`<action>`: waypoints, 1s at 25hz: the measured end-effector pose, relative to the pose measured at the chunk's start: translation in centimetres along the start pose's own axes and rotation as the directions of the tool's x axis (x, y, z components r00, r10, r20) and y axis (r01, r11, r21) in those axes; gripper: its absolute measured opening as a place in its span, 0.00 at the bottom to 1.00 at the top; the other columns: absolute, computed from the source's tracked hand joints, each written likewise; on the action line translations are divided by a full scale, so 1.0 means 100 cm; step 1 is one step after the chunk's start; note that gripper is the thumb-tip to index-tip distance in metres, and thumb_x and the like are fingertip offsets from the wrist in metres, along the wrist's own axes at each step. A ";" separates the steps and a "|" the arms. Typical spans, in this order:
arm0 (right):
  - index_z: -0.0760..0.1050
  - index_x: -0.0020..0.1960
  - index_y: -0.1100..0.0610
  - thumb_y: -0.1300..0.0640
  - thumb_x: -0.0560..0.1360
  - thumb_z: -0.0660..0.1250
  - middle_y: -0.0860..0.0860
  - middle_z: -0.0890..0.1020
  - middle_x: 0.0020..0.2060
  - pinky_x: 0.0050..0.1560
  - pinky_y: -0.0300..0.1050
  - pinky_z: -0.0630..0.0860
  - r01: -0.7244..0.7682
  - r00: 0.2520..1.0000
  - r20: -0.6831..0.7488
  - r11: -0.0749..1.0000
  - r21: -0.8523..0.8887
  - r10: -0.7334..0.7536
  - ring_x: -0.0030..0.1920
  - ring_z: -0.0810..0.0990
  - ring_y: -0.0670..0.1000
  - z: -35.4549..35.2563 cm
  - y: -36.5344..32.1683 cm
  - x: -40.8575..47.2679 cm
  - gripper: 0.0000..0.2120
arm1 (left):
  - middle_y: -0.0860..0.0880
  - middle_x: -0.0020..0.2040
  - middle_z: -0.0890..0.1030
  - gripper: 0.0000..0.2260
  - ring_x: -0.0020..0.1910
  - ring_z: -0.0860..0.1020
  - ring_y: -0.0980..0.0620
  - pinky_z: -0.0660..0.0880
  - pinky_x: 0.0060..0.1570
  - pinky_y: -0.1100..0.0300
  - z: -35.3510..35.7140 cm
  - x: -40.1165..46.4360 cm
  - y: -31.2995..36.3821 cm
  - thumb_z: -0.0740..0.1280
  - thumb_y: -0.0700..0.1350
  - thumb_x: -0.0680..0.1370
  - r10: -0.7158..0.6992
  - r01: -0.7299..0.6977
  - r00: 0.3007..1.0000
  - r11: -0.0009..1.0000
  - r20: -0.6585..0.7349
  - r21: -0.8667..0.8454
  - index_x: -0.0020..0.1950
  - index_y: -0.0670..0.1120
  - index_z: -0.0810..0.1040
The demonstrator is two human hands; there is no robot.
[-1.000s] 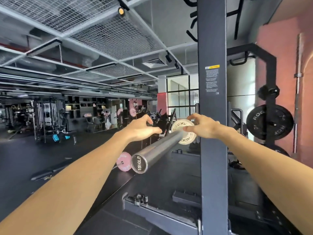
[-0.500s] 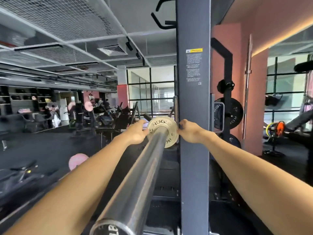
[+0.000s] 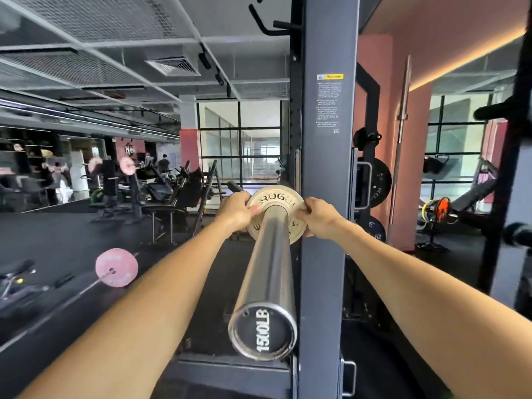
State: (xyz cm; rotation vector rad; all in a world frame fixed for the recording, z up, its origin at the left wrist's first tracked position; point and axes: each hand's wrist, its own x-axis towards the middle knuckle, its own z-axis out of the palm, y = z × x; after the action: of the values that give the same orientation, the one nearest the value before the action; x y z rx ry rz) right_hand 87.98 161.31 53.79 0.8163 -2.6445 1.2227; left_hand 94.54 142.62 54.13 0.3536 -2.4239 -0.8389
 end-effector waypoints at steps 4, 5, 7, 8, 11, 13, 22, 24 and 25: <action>0.69 0.48 0.59 0.56 0.80 0.63 0.55 0.78 0.48 0.36 0.45 0.82 0.015 0.999 0.030 1.000 0.027 -0.015 0.46 0.82 0.57 -0.016 -0.027 -0.068 0.06 | 0.46 0.50 0.81 0.07 0.50 0.80 0.45 0.79 0.52 0.46 -0.028 -0.063 0.010 0.68 0.48 0.78 0.009 -0.009 1.000 1.000 0.024 -0.023 0.52 0.45 0.79; 0.70 0.49 0.60 0.56 0.79 0.63 0.56 0.79 0.49 0.38 0.48 0.83 0.021 0.999 0.032 0.999 0.025 -0.022 0.46 0.83 0.58 -0.020 -0.033 -0.085 0.06 | 0.47 0.51 0.82 0.07 0.50 0.80 0.45 0.79 0.53 0.47 -0.034 -0.079 0.013 0.68 0.48 0.78 0.018 -0.017 0.999 1.000 0.028 -0.018 0.53 0.46 0.79; 0.71 0.52 0.61 0.56 0.79 0.63 0.58 0.80 0.50 0.40 0.51 0.83 0.025 0.999 0.033 0.999 0.032 -0.026 0.46 0.84 0.59 -0.025 -0.044 -0.124 0.08 | 0.47 0.51 0.82 0.06 0.51 0.81 0.45 0.79 0.54 0.47 -0.050 -0.114 0.021 0.68 0.47 0.78 0.031 -0.029 0.999 0.999 0.036 -0.041 0.52 0.47 0.79; 0.71 0.52 0.62 0.56 0.79 0.63 0.58 0.80 0.50 0.39 0.49 0.83 0.032 0.999 0.031 0.999 0.028 -0.033 0.45 0.84 0.59 -0.027 -0.049 -0.144 0.08 | 0.47 0.51 0.82 0.05 0.51 0.81 0.44 0.79 0.53 0.46 -0.057 -0.131 0.024 0.68 0.47 0.78 0.038 -0.035 0.999 0.997 0.039 -0.066 0.51 0.47 0.79; 0.71 0.52 0.62 0.56 0.79 0.62 0.57 0.81 0.49 0.29 0.38 0.80 0.045 0.999 0.014 0.999 0.009 -0.045 0.41 0.85 0.57 -0.033 -0.066 -0.201 0.08 | 0.46 0.53 0.81 0.04 0.51 0.81 0.44 0.80 0.52 0.46 -0.081 -0.183 0.035 0.68 0.46 0.78 0.068 -0.063 0.996 0.994 0.051 -0.091 0.51 0.48 0.78; 0.71 0.52 0.61 0.57 0.80 0.62 0.58 0.81 0.50 0.27 0.36 0.78 0.036 0.999 0.007 0.999 0.031 -0.036 0.40 0.85 0.56 -0.036 -0.073 -0.230 0.07 | 0.46 0.54 0.81 0.07 0.50 0.82 0.45 0.82 0.48 0.47 -0.093 -0.213 0.041 0.68 0.46 0.79 0.076 -0.068 0.995 0.992 0.069 -0.103 0.55 0.46 0.78; 0.70 0.60 0.64 0.58 0.79 0.65 0.60 0.82 0.53 0.34 0.43 0.83 0.044 0.999 0.014 0.988 0.151 -0.047 0.46 0.85 0.60 -0.052 -0.101 -0.323 0.13 | 0.43 0.54 0.82 0.05 0.41 0.84 0.48 0.81 0.32 0.61 -0.134 -0.300 0.066 0.67 0.42 0.79 0.118 -0.111 0.991 0.989 0.068 -0.100 0.54 0.45 0.77; 0.70 0.60 0.63 0.58 0.79 0.65 0.60 0.82 0.52 0.37 0.46 0.84 0.052 0.998 0.011 0.986 0.156 -0.054 0.45 0.85 0.59 -0.064 -0.106 -0.331 0.13 | 0.43 0.54 0.83 0.06 0.41 0.84 0.48 0.80 0.31 0.63 -0.142 -0.306 0.079 0.67 0.42 0.79 0.129 -0.122 0.989 0.988 0.074 -0.092 0.55 0.45 0.77; 0.70 0.61 0.63 0.58 0.79 0.65 0.60 0.82 0.52 0.37 0.46 0.84 0.055 0.998 0.006 0.986 0.158 -0.057 0.45 0.85 0.59 -0.072 -0.109 -0.333 0.13 | 0.43 0.54 0.83 0.05 0.41 0.84 0.49 0.79 0.30 0.64 -0.144 -0.308 0.086 0.67 0.42 0.79 0.133 -0.126 0.988 0.988 0.076 -0.093 0.55 0.45 0.77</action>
State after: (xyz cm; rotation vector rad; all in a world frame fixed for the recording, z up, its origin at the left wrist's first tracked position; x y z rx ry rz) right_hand 120.98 174.91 55.32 0.9161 -2.5393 1.4313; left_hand 127.36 154.69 56.49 0.1286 -2.4452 -0.9143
